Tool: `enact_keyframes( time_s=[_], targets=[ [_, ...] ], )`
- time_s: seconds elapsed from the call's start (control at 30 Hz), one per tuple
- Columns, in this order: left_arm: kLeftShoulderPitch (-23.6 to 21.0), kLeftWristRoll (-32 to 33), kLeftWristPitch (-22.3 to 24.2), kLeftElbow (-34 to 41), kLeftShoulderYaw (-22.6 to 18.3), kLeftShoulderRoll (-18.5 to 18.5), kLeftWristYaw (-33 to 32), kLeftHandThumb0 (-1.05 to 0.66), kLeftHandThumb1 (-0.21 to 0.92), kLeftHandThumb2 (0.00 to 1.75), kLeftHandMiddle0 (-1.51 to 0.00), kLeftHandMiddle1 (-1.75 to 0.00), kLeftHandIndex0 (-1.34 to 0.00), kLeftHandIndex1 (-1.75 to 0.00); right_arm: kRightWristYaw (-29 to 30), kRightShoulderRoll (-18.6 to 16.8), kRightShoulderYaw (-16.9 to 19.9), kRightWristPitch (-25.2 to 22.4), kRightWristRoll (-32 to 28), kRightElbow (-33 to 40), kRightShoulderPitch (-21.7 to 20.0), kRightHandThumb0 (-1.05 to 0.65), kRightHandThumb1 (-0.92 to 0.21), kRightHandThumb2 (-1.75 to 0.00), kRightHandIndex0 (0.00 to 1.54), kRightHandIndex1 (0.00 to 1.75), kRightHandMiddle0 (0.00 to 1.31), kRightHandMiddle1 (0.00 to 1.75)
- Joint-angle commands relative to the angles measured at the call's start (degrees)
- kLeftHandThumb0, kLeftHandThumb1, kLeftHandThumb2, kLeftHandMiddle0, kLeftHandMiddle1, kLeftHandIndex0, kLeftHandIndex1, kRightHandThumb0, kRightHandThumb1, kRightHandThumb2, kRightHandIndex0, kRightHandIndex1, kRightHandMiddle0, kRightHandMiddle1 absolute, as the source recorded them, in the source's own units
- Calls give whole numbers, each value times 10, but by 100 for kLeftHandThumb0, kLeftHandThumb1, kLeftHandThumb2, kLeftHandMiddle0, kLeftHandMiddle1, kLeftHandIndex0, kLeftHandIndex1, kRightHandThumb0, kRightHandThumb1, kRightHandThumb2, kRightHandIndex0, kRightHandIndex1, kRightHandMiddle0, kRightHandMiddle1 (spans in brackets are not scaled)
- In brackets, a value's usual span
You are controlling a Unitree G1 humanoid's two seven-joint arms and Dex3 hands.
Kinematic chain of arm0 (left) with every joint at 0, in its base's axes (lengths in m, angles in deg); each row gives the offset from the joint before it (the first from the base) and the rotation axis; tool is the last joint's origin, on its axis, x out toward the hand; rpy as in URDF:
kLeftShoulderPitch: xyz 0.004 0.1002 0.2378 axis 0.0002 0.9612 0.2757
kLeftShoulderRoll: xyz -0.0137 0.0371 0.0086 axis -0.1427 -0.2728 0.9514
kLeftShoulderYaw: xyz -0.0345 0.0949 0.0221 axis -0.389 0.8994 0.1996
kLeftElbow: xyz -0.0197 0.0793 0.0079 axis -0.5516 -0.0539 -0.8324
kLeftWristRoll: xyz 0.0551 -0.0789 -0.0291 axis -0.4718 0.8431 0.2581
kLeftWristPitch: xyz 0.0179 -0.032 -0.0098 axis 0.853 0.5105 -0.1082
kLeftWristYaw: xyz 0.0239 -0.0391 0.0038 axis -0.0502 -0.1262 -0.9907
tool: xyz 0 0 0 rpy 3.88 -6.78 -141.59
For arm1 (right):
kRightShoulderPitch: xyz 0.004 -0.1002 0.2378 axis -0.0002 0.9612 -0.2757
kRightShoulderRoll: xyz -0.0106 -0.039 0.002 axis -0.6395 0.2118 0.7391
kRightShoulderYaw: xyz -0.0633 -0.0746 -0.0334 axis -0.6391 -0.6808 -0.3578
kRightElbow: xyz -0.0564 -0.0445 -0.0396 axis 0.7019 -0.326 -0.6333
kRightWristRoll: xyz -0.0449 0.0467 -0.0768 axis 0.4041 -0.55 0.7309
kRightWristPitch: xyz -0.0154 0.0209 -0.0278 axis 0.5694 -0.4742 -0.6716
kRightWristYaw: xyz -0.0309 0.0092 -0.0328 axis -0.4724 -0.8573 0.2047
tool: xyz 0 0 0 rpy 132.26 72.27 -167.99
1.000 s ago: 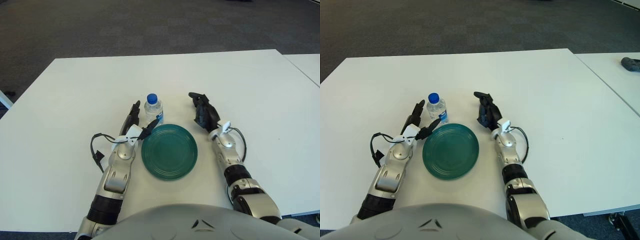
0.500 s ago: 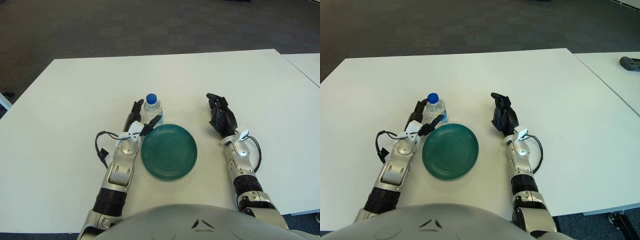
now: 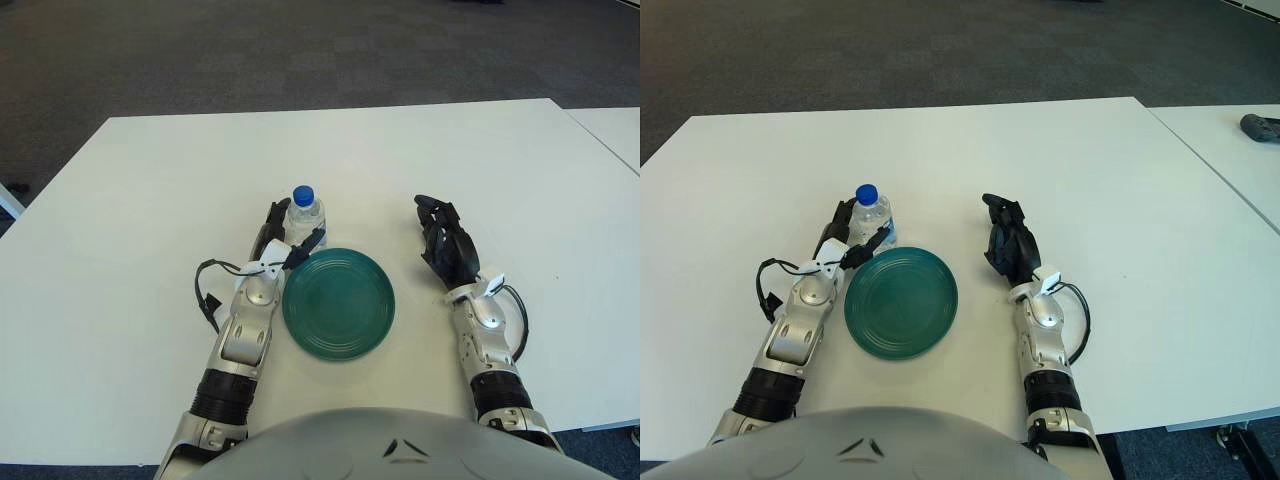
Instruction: Put the bottle into the plate.
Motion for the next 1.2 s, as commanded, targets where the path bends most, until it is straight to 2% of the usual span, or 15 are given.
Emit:
enact_keyframes(
  time_s=[0.0, 0.23, 0.47, 0.6, 0.63, 0.67, 0.7, 0.73, 0.77, 0.83, 0.87, 0.9, 1.0, 1.03, 1.17],
  targets=[
    [-18, 4, -11, -8, 0, -2, 2, -101, 92, 22, -23, -2, 0, -63, 9, -15, 2, -6, -8, -18, 30, -83, -92, -73, 58, 12, 23, 99],
    [-25, 5, -23, -14, 10, -9, 9, -103, 92, 26, -23, -1, 0, -61, 22, -19, -9, -7, 10, -14, 35, -87, -92, -75, 60, 14, 28, 102],
    [-27, 8, -42, -21, 19, -7, 11, -103, 92, 28, -26, -2, 0, -61, 25, -25, -16, -12, 12, -22, 31, -85, -92, -74, 59, 14, 24, 99],
    [-31, 11, -48, -29, 22, -4, 10, -103, 92, 27, -30, -3, 0, -67, 26, -29, -18, -14, 11, -24, 29, -86, -92, -74, 59, 13, 23, 98],
    [-33, 11, -49, -33, 23, -3, 9, -102, 92, 26, -33, -6, 0, -80, 27, -31, -19, -13, 13, -25, 29, -86, -92, -75, 58, 13, 23, 98],
    [-36, 11, -51, -39, 23, -2, 8, -101, 92, 25, -30, -23, 0, -99, 28, -32, -20, -12, 14, -24, 30, -87, -92, -75, 58, 13, 22, 98],
    [-37, 10, -53, -42, 23, -2, 7, -101, 92, 24, -25, -62, 0, -121, 30, -33, -21, -12, 14, -23, 31, -87, -92, -75, 58, 13, 23, 98],
    [-43, 7, -64, -57, 24, -3, 0, -100, 92, 23, -22, -78, 0, -129, 31, -35, -23, -14, 16, -20, 33, -87, -92, -75, 58, 13, 23, 98],
    [-48, 4, -73, -68, 24, -3, -5, -97, 92, 20, -38, -113, -11, -145, 33, -35, -25, -15, 17, -17, 34, -87, -92, -75, 58, 13, 25, 99],
    [-60, 0, -96, -98, 24, -3, -19, -89, 91, 15, -61, -149, -29, -163, 37, -36, -27, -15, 22, -13, 37, -88, -92, -76, 58, 13, 27, 100],
    [-63, 1, -102, -108, 23, -1, -23, -87, 91, 14, -65, -154, -33, -165, 39, -36, -28, -14, 23, -12, 39, -88, -92, -76, 58, 13, 27, 100],
    [-65, 1, -107, -115, 22, 0, -26, -72, 73, 51, -74, -162, -40, -168, 41, -37, -29, -14, 24, -10, 41, -88, -92, -76, 58, 13, 27, 100],
    [-71, 2, -111, -129, 20, 10, -41, -55, 48, 100, -87, -170, -51, -173, 43, -36, -31, -16, 25, -2, 47, -88, -92, -76, 57, 13, 28, 100],
    [-74, 1, -111, -134, 20, 15, -48, -52, 43, 110, -91, -172, -54, -173, 43, -35, -31, -17, 25, 0, 49, -88, -92, -77, 57, 13, 29, 101],
    [-75, 6, -110, -135, 14, 34, -71, -49, 35, 126, -103, -174, -59, -174, 44, -30, -30, -20, 25, 15, 60, -89, -92, -78, 57, 12, 29, 101]
  ],
)
